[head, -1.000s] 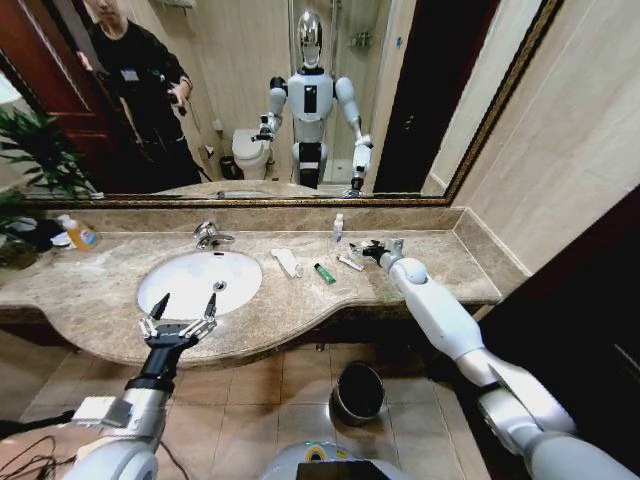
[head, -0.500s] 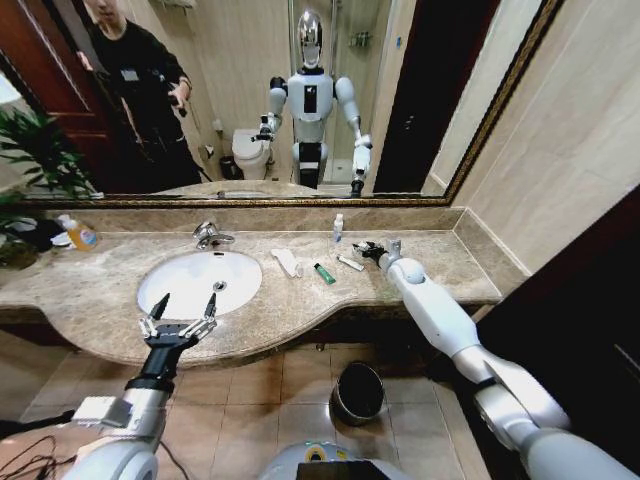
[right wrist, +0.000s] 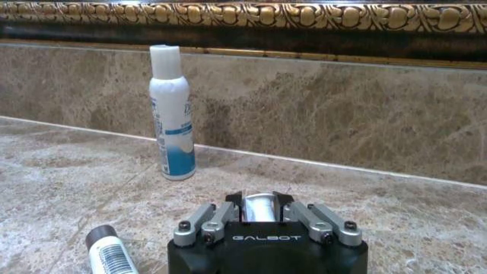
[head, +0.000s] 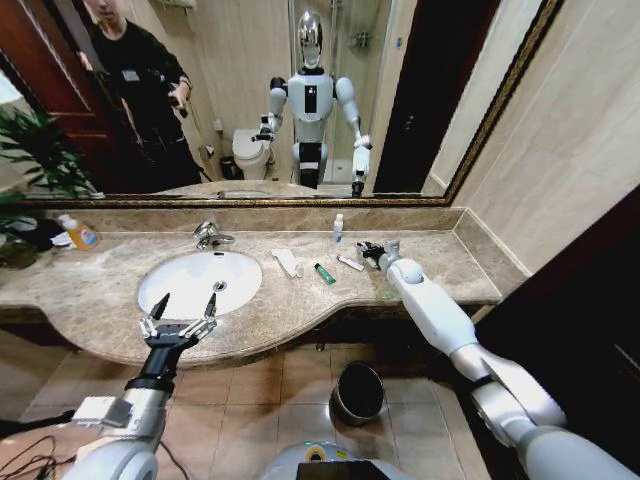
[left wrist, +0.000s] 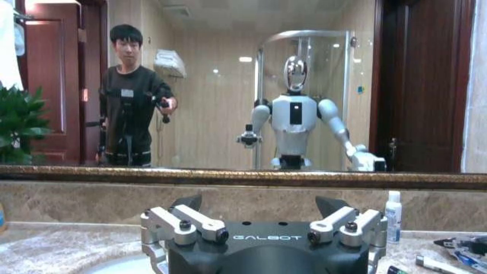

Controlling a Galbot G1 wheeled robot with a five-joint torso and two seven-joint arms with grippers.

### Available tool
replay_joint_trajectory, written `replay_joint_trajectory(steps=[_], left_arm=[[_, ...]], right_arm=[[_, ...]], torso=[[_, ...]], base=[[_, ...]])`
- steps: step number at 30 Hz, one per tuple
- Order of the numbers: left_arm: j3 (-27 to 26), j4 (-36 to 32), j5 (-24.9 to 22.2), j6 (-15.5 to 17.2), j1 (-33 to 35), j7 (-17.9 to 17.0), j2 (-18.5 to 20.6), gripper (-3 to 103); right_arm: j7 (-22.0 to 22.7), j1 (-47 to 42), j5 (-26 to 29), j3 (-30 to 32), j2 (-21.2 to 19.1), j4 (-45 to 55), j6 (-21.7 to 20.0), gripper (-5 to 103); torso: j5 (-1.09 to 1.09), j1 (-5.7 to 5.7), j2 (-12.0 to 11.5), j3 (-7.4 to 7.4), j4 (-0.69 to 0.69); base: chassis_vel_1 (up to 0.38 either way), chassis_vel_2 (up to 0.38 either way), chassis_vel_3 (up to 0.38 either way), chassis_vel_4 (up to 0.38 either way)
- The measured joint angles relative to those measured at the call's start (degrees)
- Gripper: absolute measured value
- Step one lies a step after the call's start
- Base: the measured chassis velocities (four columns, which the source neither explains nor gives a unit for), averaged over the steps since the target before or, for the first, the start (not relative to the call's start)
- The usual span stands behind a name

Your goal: Pick up the trash from the sink and place it in the trash bin.

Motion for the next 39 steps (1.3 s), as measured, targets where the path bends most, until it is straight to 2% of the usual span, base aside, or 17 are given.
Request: replay_joint_trajectory(steps=[7, 12, 16, 19, 20, 24, 25, 28, 29, 31, 36, 39], left_arm=[[0.00, 0.00, 0.00, 0.00, 0.00, 0.00, 0.00, 100], [0.00, 0.00, 0.00, 0.00, 0.00, 0.00, 0.00, 100], [0.00, 0.00, 0.00, 0.00, 0.00, 0.00, 0.00, 100], [0.00, 0.00, 0.00, 0.00, 0.00, 0.00, 0.00, 100], [0.00, 0.00, 0.00, 0.00, 0.00, 0.00, 0.00, 100], [0.00, 0.00, 0.00, 0.00, 0.00, 0.02, 0.00, 100], [0.00, 0.00, 0.00, 0.00, 0.00, 0.02, 0.00, 100], [0.00, 0.00, 0.00, 0.00, 0.00, 0.00, 0.00, 100], [0.00, 0.00, 0.00, 0.00, 0.00, 0.00, 0.00, 100], [0.00, 0.00, 0.00, 0.00, 0.00, 0.00, 0.01, 100], [0.00, 0.00, 0.00, 0.00, 0.00, 0.00, 0.00, 100], [0.00, 0.00, 0.00, 0.00, 0.00, 0.00, 0.00, 100]], right_arm=[[1.22, -0.79, 1.12, 0.00, -0.54, 3.25, -0.19, 25], [3.20, -0.91, 3.94, 0.01, -1.90, 8.56, -2.09, 25], [4.30, -1.46, 6.09, 0.16, -3.93, 13.57, -3.69, 25], [5.44, -4.13, 8.64, 1.15, -7.63, 20.36, -5.04, 25], [5.44, -4.13, 8.64, 1.15, -7.63, 20.36, -5.04, 25], [5.83, -11.31, 12.69, 6.01, -15.28, 31.78, -6.39, 25], [5.83, -11.31, 12.69, 6.01, -15.28, 31.78, -6.39, 25], [5.58, -21.40, 16.42, 13.12, -20.78, 41.00, -6.54, 25], [5.58, -21.40, 16.42, 13.12, -20.78, 41.00, -6.54, 25], [5.59, -28.08, 18.16, 16.10, -22.84, 46.10, -6.07, 25], [5.98, -35.95, 17.80, 20.57, -22.59, 51.29, -5.29, 25], [6.05, -42.60, 14.97, 23.56, -19.89, 53.73, -4.90, 25]], torso=[[0.01, 0.00, 0.00, 0.01, 0.00], [0.00, 0.00, 0.00, 0.00, 0.00], [0.00, 0.00, 0.00, 0.00, 0.01], [0.02, 0.01, 0.00, 0.00, 0.01], [0.02, 0.01, 0.00, 0.00, 0.01], [0.02, 0.00, 0.00, 0.00, 0.00], [0.02, 0.00, 0.00, 0.00, 0.00], [0.01, 0.00, 0.00, 0.00, -0.01], [0.01, 0.00, 0.00, 0.00, -0.01], [0.01, 0.00, 0.00, 0.00, -0.05], [-0.02, 0.00, 0.00, -0.01, 0.00], [0.01, 0.01, 0.00, 0.00, 0.00]], base=[[0.000, 0.000, 0.000, 0.000], [0.000, 0.000, 0.000, 0.000], [0.000, 0.000, 0.000, 0.000], [0.000, 0.000, 0.000, 0.000], [0.000, 0.000, 0.000, 0.000], [0.000, 0.000, 0.000, 0.000], [0.000, 0.000, 0.000, 0.000], [0.000, 0.000, 0.000, 0.000], [0.000, 0.000, 0.000, 0.000], [0.000, 0.000, 0.000, 0.000], [0.000, 0.000, 0.000, 0.000], [0.000, 0.000, 0.000, 0.000]])
